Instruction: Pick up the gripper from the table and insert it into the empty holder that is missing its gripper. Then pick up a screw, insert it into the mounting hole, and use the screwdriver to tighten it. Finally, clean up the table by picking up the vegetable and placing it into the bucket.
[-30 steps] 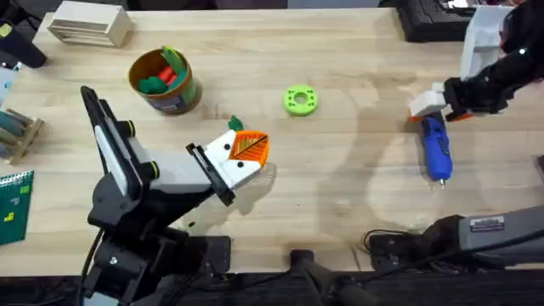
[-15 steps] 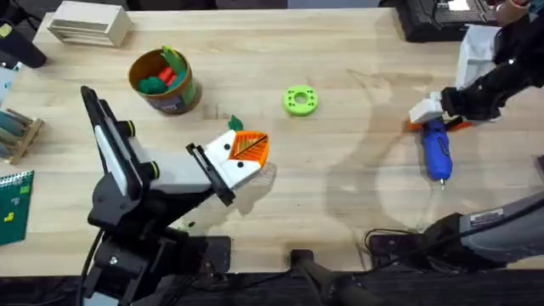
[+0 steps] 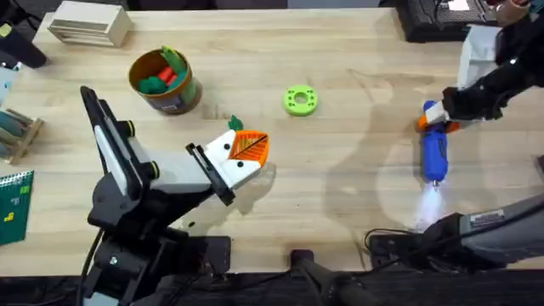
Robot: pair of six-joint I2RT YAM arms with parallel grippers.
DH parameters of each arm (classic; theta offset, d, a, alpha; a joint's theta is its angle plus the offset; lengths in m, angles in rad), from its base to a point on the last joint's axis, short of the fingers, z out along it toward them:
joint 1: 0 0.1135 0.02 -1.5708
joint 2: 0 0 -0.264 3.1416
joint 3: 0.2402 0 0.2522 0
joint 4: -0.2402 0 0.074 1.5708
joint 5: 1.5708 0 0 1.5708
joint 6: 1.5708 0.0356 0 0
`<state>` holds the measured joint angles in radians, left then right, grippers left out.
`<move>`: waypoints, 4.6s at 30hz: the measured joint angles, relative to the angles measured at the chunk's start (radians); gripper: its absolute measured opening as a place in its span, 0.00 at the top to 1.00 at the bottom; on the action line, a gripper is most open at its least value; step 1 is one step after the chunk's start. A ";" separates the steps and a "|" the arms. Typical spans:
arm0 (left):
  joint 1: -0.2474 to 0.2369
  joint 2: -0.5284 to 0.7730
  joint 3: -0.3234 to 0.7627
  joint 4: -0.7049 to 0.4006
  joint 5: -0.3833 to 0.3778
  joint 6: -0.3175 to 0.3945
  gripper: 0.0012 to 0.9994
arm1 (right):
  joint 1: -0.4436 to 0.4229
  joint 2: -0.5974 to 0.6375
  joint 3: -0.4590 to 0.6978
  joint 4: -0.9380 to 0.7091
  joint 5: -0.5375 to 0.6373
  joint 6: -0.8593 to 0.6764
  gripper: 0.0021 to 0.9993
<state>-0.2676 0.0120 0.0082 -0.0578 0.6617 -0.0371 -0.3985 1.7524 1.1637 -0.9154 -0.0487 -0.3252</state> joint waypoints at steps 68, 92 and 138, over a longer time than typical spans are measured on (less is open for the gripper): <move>0.000 0.000 0.000 0.000 0.000 0.000 0.99 | 1.181 -0.564 -0.431 1.717 -0.523 0.446 0.97; 0.000 0.000 0.000 -0.001 0.000 -0.001 0.99 | 1.181 -0.564 -0.431 1.666 -0.521 0.399 0.97; 0.000 0.000 0.001 -0.002 0.000 0.003 0.99 | 0.758 -0.464 -0.313 0.927 -0.037 -0.442 0.97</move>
<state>-0.2676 0.0120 0.0093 -0.0597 0.6612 -0.0341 0.3600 1.2881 0.8509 0.0114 -0.0861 -0.7671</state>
